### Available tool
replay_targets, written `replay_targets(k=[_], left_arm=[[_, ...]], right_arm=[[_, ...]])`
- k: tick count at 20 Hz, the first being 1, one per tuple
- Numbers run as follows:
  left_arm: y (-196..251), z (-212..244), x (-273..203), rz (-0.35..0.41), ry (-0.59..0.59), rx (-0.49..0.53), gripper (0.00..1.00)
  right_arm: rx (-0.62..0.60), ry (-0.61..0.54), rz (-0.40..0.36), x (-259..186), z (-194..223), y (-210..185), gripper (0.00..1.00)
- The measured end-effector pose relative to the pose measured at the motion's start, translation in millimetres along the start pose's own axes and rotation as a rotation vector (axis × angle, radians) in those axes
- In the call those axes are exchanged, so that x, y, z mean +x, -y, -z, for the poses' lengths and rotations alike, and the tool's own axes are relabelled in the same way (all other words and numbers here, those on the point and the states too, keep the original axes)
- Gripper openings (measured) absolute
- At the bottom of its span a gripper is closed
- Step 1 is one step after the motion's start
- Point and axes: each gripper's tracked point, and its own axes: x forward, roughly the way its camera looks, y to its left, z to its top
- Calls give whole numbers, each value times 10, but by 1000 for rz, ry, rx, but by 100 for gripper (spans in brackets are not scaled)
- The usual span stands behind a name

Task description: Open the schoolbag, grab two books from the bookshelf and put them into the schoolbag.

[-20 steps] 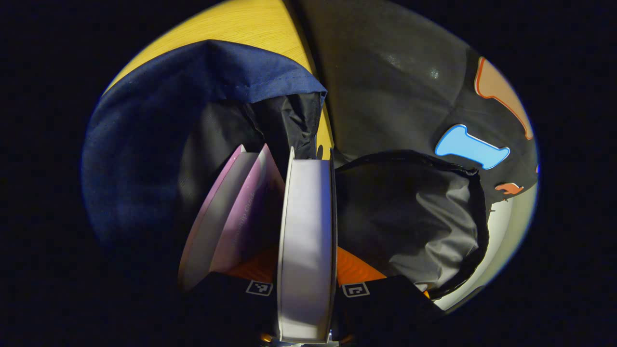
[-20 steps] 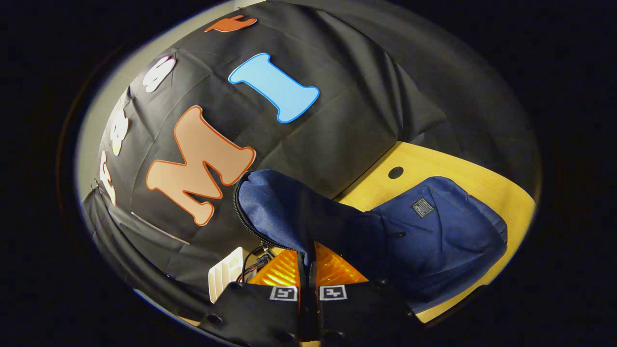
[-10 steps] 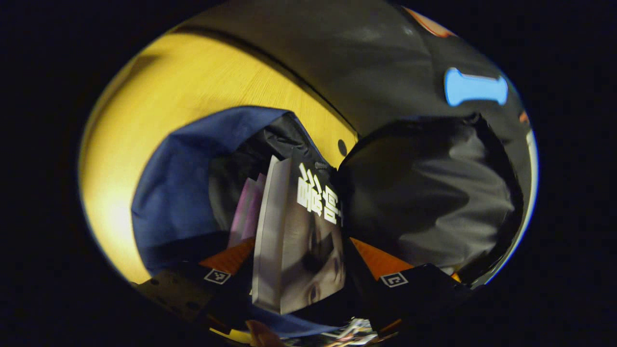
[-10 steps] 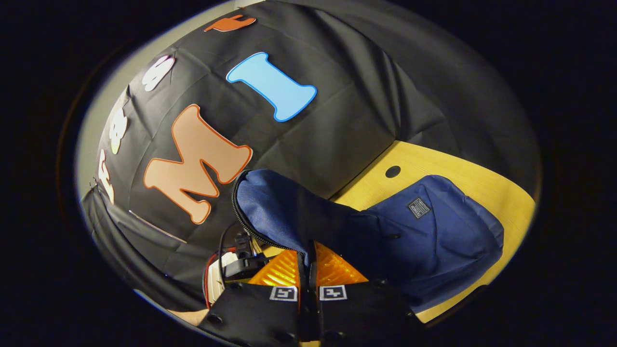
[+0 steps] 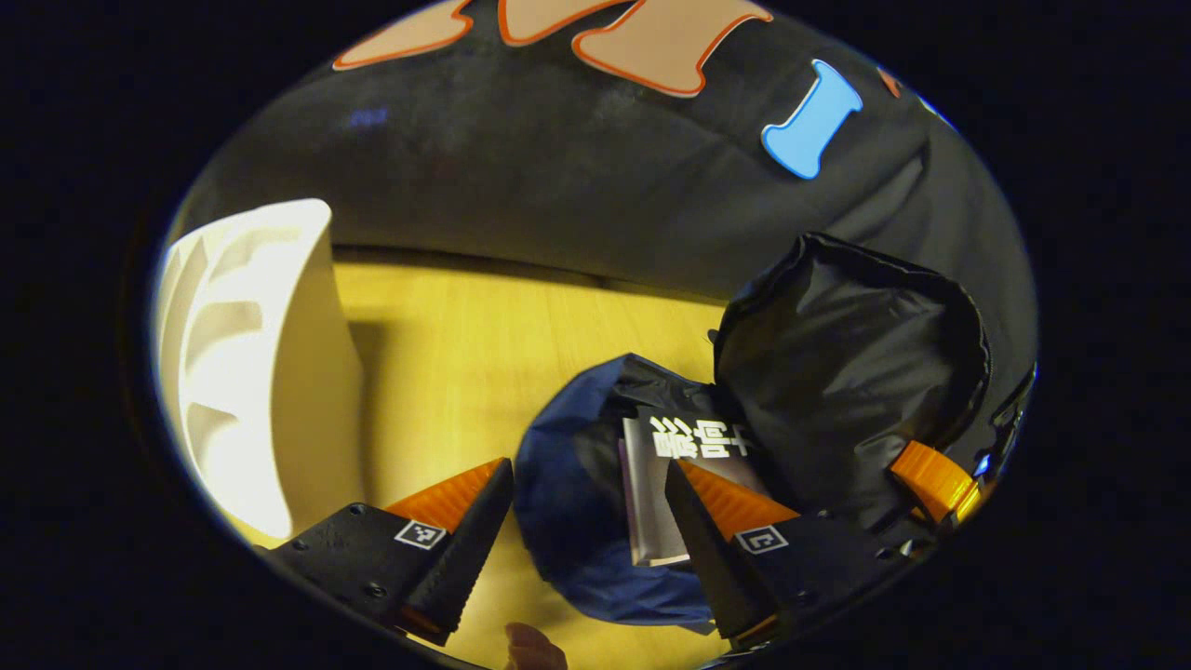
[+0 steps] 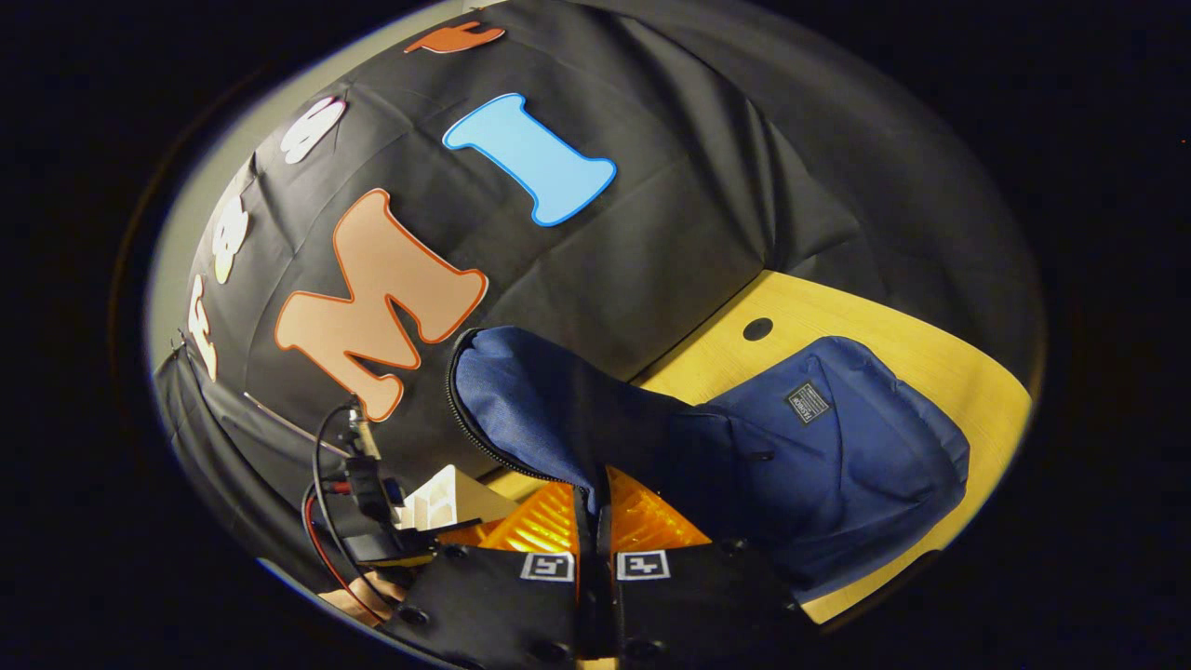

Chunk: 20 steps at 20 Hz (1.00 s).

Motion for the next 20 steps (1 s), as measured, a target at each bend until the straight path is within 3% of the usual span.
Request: replay_targets(k=[9,13,20], left_arm=[[-669,-508,-792,-218,219,218,93],[-840,-740,-1216,-290,339,240,96],[-918,-936,-1814,-342,469,262,95]], right_arm=[[-40,1,24,-13,65,-21,3],[-103,1,45,-10,119,-44,3],[-247,5,81,-51,259,-153,3]])
